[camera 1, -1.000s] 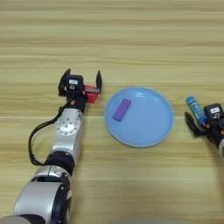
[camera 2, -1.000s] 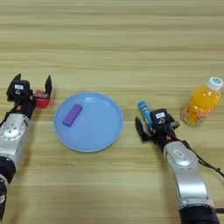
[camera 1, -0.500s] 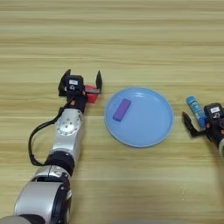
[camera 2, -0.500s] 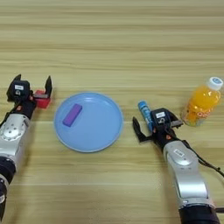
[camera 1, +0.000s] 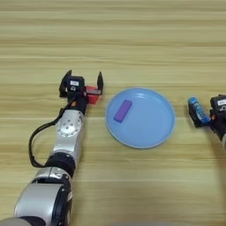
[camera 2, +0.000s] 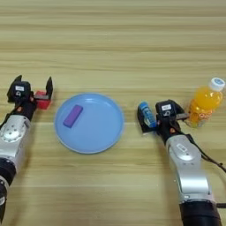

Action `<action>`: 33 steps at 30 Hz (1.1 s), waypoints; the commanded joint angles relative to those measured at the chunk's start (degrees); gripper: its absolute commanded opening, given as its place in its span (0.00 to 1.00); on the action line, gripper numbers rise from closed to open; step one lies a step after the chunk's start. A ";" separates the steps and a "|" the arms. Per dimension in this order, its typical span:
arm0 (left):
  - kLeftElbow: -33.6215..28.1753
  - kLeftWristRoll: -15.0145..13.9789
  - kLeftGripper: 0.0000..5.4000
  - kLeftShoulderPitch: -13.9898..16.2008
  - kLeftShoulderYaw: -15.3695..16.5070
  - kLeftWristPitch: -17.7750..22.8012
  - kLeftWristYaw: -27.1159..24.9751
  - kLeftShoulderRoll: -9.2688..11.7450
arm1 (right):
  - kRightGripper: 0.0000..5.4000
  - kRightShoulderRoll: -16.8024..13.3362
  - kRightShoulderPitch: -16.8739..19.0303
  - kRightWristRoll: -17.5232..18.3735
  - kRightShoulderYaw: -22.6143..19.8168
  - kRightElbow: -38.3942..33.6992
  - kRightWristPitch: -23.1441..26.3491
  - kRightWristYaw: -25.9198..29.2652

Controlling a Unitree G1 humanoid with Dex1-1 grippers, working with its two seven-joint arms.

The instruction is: Move the objects on the table

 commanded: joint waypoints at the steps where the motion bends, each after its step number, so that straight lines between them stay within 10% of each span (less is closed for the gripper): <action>1: -0.64 0.52 1.00 0.13 -0.66 0.35 -1.07 -0.10 | 1.00 1.06 -1.77 -0.53 0.60 0.19 -0.97 -1.07; 16: -10.01 0.77 1.00 2.90 -3.28 2.55 -4.19 0.15 | 1.00 1.80 -4.29 -2.47 2.47 -0.71 -1.57 -2.17; 26: -53.76 0.25 1.00 14.13 -11.11 41.44 -13.69 5.33 | 1.00 4.69 -6.13 -3.52 3.62 -0.26 -1.11 -5.06; 33: -64.75 0.84 1.00 15.59 -18.03 56.75 -17.66 7.16 | 1.00 6.29 -6.93 -4.21 4.27 -0.36 -0.70 -6.73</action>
